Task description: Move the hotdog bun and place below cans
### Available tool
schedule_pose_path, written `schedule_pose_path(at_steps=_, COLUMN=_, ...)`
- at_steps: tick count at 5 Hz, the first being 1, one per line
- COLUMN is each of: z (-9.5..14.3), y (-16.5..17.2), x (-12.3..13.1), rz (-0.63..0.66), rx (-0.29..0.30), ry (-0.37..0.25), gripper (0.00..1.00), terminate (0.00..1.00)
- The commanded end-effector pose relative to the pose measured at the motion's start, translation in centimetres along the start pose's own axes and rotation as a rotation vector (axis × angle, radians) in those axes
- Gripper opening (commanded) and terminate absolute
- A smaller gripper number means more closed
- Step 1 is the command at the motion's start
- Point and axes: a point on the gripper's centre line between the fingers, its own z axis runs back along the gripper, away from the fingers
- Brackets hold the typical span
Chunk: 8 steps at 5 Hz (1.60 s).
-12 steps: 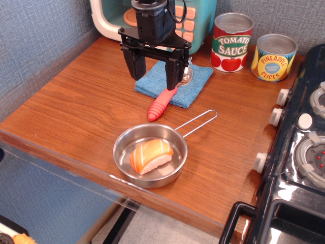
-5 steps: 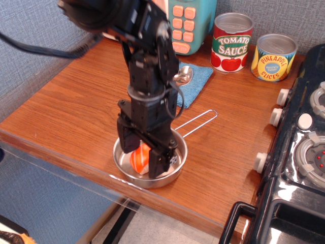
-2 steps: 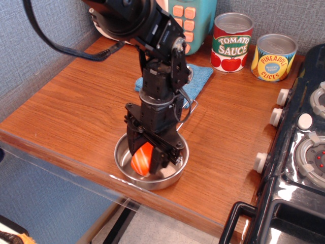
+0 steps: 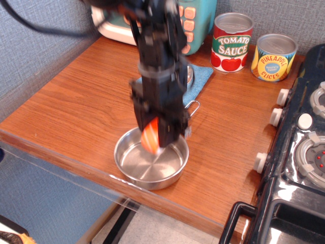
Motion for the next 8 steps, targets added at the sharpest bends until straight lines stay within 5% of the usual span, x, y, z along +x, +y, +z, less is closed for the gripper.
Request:
schedule_pose_path(at_steps=1, z=5.0, y=1.5, x=7.6, rz=0.061, rx=0.017, ry=-0.162, gripper=0.00, terminate=0.00)
schedule_pose_path(at_steps=3, z=0.0, y=-2.2, x=14.7, rz=0.089, rx=0.049, ry=-0.057, gripper=0.00, terminate=0.00)
schedule_pose_path(at_steps=5, z=-4.1, y=-1.4, x=16.2, rz=0.154, rx=0.107, ry=0.048, gripper=0.00, terminate=0.00)
schedule_pose_path(at_steps=6, z=-4.0, y=-0.9, x=16.1, rz=0.148, rx=0.110, ry=0.066, gripper=1.00, terminate=0.00)
schedule_pose_path(at_steps=8, z=2.3, y=-1.5, x=15.2, rz=0.113, rx=0.085, ry=-0.088, gripper=1.00, terminate=0.00)
